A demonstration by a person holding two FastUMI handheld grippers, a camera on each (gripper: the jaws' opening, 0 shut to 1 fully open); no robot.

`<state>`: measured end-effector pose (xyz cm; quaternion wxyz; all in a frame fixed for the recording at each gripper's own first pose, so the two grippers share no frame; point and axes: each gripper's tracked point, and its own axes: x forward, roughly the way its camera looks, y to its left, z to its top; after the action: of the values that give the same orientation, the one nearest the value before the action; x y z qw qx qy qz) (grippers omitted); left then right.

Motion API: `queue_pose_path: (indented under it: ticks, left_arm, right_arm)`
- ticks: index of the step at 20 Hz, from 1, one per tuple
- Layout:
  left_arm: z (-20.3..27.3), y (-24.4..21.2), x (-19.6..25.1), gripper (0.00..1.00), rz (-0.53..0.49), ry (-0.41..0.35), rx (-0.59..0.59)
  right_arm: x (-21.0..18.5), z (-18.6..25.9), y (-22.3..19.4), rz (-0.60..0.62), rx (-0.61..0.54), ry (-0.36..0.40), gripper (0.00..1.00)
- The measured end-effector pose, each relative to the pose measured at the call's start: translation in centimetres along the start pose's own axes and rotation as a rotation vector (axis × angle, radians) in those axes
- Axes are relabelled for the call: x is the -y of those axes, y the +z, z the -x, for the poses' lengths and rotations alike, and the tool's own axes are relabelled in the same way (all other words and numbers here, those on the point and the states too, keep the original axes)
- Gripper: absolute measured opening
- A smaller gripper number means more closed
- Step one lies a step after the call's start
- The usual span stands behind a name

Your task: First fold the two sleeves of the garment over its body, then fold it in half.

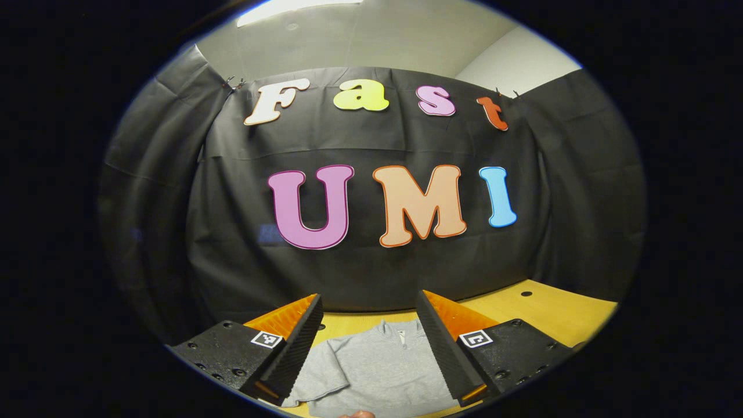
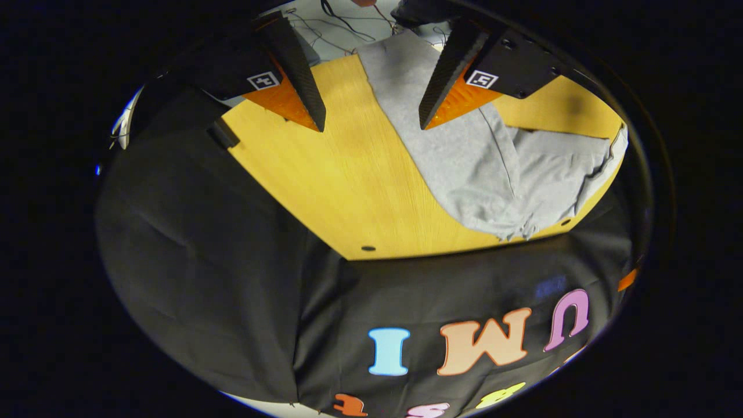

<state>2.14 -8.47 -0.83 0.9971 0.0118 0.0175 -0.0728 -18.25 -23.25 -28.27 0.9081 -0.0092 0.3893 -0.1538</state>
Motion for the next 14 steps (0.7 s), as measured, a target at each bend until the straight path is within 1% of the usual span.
queue_pose_path:
  ticks: [2, 8, 12, 14]
  left_arm:
    - [0.0, -0.2, 0.3, 0.94, -0.011, 0.001, -0.008]
    - [0.1, -0.5, 1.1, 0.94, -0.032, 0.014, -0.020]
    - [0.2, -1.0, 1.7, 0.94, -0.038, 0.023, -0.033]
    - [0.1, -1.3, 2.1, 0.94, -0.036, 0.027, -0.040]
  right_arm:
    - [-0.1, -0.4, -2.5, 0.001, -0.061, 0.013, 1.00]
    - [-0.5, -1.7, -6.8, -0.005, -0.188, 0.078, 1.00]
    - [-0.9, -2.3, -8.3, -0.017, -0.253, 0.125, 1.00]
    - [-1.1, -2.4, -8.3, -0.038, -0.275, 0.145, 0.99]
